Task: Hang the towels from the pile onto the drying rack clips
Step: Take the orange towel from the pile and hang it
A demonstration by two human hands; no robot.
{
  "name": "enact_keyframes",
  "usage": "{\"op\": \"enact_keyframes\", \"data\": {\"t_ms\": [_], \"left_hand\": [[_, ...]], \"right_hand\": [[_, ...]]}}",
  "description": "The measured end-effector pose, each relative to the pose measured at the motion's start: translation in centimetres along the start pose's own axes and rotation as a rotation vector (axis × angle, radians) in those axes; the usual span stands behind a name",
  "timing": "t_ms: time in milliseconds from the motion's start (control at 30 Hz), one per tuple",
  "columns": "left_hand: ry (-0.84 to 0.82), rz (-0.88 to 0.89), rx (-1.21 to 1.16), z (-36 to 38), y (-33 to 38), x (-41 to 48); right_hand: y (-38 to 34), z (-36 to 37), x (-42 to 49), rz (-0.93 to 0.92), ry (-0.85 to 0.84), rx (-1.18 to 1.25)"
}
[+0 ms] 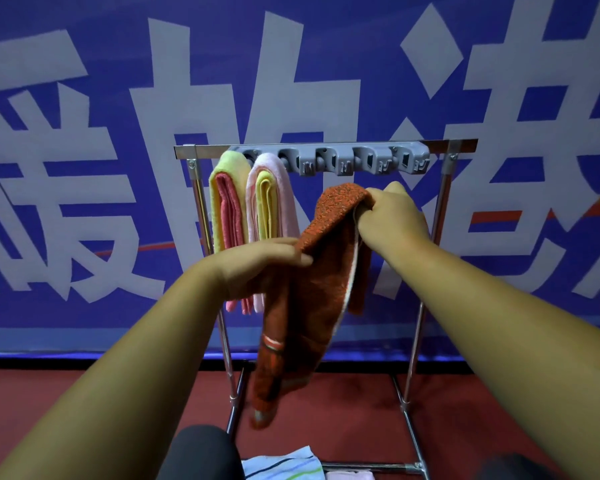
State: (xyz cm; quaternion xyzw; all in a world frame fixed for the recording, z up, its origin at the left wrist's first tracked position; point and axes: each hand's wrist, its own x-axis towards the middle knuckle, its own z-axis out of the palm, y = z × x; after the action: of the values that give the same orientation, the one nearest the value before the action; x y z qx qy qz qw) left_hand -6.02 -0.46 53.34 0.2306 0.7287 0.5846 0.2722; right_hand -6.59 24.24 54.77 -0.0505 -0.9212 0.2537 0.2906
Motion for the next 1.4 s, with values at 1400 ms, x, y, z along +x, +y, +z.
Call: {"op": "enact_keyframes", "data": {"t_ms": [1400], "left_hand": [[-0.013, 0.335, -0.516, 4.2, -5.6, 6.2]], "right_hand": [[4.2, 0.7, 0.6, -0.041, -0.245, 0.373]]}}
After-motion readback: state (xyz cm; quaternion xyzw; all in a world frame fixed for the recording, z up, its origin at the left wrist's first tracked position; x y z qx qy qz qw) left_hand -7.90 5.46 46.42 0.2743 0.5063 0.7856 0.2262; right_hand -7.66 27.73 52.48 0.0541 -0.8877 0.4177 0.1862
